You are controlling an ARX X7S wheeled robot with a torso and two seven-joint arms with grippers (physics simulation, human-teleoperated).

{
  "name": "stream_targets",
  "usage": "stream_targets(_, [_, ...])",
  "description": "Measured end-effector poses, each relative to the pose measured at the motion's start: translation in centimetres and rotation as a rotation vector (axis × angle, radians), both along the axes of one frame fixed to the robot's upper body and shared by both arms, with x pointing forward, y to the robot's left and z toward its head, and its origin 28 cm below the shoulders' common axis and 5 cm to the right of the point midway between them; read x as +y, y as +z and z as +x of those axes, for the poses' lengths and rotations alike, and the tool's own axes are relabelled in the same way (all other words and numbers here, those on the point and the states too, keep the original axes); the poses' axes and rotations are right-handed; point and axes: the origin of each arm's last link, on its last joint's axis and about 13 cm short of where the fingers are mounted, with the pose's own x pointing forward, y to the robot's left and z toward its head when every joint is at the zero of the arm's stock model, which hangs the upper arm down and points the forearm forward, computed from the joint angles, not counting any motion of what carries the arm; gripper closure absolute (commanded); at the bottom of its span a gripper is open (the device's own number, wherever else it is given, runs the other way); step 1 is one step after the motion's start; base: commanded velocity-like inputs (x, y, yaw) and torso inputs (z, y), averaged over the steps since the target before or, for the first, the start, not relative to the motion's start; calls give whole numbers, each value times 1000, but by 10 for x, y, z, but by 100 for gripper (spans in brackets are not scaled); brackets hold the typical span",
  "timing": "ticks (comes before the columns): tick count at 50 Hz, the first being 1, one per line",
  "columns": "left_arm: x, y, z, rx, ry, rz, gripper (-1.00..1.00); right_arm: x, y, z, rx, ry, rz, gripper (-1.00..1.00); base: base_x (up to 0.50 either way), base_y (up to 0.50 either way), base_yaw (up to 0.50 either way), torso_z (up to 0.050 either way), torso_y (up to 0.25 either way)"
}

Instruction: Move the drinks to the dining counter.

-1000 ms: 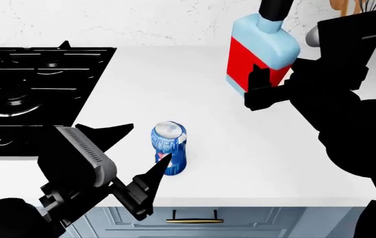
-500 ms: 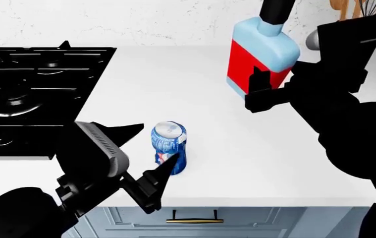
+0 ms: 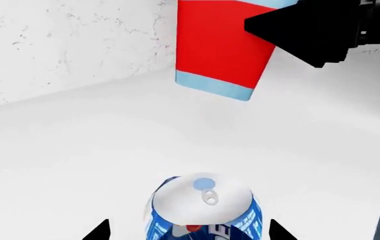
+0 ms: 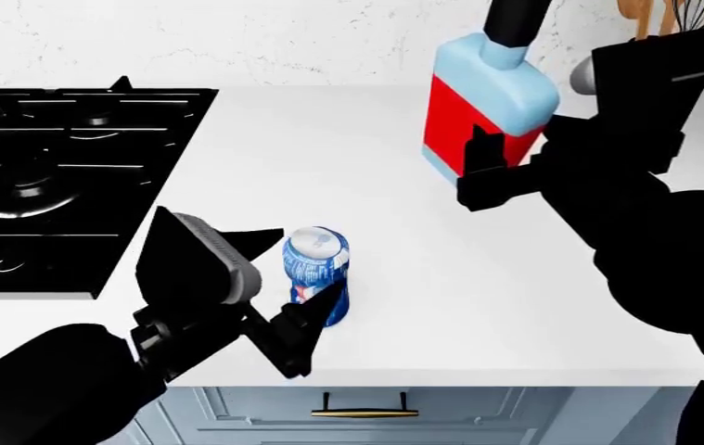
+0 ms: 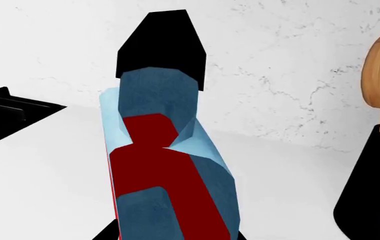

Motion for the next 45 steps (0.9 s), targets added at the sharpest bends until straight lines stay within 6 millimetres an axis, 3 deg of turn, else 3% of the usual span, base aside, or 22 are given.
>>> stream_targets(18, [1,-8,15,65,-32,2,-100,1,0,0,-3,10,7,100,1,0,0,0,1])
stream_targets(19, [1,-8,16,66,-36,0,100,1,0,0,-3,10,7,100,0,0,0,0,0])
stream_targets(26, [1,-10,16,74,-73,-30,100,1,-1,0,-2,10,8,100,0,0,0,0,0])
stream_targets(36, [12,-8,13,32,6,-43,100,1,0,0,-7,10,10,100,0,0,0,1,1])
stream_targets(45, [14,16,7,-159,182,-137,100,5,0,-4,18,35,67,100,0,0,0,0,2])
